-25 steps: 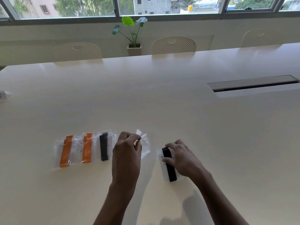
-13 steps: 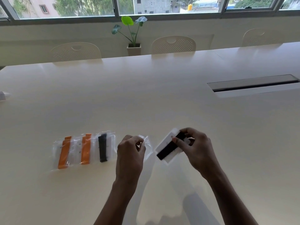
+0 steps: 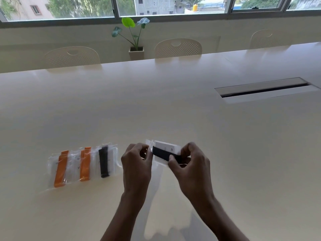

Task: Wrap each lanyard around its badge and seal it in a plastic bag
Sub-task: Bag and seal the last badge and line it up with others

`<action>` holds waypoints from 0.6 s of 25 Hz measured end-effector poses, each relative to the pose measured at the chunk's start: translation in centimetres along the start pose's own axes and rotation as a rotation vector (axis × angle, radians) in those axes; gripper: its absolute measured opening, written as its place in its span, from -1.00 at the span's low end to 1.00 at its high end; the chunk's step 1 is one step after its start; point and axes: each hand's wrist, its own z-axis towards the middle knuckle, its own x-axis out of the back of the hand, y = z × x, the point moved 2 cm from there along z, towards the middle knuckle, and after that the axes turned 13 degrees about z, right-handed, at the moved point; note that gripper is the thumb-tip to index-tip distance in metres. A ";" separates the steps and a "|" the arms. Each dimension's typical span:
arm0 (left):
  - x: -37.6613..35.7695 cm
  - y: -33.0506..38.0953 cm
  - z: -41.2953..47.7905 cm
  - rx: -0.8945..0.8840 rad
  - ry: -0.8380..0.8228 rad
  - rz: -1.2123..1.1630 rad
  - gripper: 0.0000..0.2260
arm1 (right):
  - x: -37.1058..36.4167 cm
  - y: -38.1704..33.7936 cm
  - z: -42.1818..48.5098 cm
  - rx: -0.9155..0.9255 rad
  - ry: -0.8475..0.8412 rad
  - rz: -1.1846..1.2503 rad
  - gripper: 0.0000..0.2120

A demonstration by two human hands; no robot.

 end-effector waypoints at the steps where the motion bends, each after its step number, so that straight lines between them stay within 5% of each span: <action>1: 0.0 0.0 0.0 -0.013 0.020 -0.008 -0.95 | -0.3 0.1 -0.2 -0.004 -0.011 -0.011 -0.67; 11: 0.0 0.4 -1.1 -0.239 -0.034 0.057 -0.80 | -1.4 1.5 -0.8 -0.160 0.068 0.201 -0.67; 15: 0.2 1.6 -1.7 -0.290 -0.029 0.025 -0.81 | -2.0 1.7 -1.1 -0.205 0.021 0.351 -0.81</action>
